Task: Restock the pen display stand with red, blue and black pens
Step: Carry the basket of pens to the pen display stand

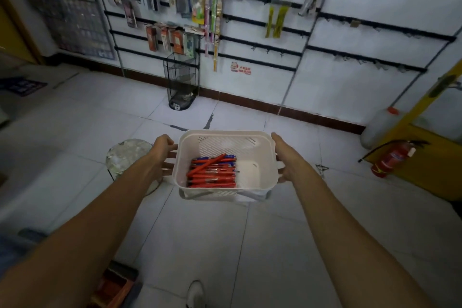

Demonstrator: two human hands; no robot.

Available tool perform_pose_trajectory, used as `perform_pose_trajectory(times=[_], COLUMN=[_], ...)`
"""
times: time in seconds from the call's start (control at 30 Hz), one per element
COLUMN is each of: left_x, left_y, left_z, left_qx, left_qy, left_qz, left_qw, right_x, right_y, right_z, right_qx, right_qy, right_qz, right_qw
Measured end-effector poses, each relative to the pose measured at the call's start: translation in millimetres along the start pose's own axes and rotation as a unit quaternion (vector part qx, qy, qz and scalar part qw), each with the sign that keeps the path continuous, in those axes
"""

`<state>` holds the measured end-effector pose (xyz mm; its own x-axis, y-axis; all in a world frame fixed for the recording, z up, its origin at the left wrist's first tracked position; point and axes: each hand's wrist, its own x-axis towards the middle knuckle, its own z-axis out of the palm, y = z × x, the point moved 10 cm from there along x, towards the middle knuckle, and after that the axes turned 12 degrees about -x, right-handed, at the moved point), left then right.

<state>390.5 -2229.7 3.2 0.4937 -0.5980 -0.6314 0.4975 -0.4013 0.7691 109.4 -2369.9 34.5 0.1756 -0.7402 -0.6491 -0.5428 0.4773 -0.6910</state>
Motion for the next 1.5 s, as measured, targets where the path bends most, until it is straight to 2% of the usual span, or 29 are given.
perform_pose_trajectory(times=[0.2, 0.47, 0.77, 1.1, 1.27, 1.5], left_x=[65.4, 138.2, 215.6, 251.4, 242.4, 230.2], left_y=[80.0, 140.0, 198.5, 220.4, 208.2, 178.9], left_z=[-8.1, -35.4, -83.2, -175.1, -246.8, -361.1], left_qx=[-0.02, -0.039, -0.11, -0.185, -0.242, -0.333], left_qy=[0.006, 0.054, 0.147, 0.295, 0.369, 0.423], left_qz=[0.015, 0.018, 0.028, 0.037, 0.034, 0.035], left_qw=[1.0, 0.998, 0.983, 0.937, 0.897, 0.842], right_x=[65.0, 152.7, 256.0, 311.8, 296.7, 266.4], right_y=[-87.1, -176.0, -294.1, -383.7, -418.5, -440.0], right_z=[28.8, 78.2, 164.2, 305.9, 403.5, 559.2], right_qx=[-0.027, -0.072, -0.147, -0.215, -0.293, -0.368], right_qy=[-0.006, -0.042, -0.144, -0.248, -0.296, -0.35], right_qz=[-0.022, -0.039, -0.081, -0.102, -0.14, -0.166], right_qw=[0.999, 0.996, 0.975, 0.939, 0.898, 0.845])
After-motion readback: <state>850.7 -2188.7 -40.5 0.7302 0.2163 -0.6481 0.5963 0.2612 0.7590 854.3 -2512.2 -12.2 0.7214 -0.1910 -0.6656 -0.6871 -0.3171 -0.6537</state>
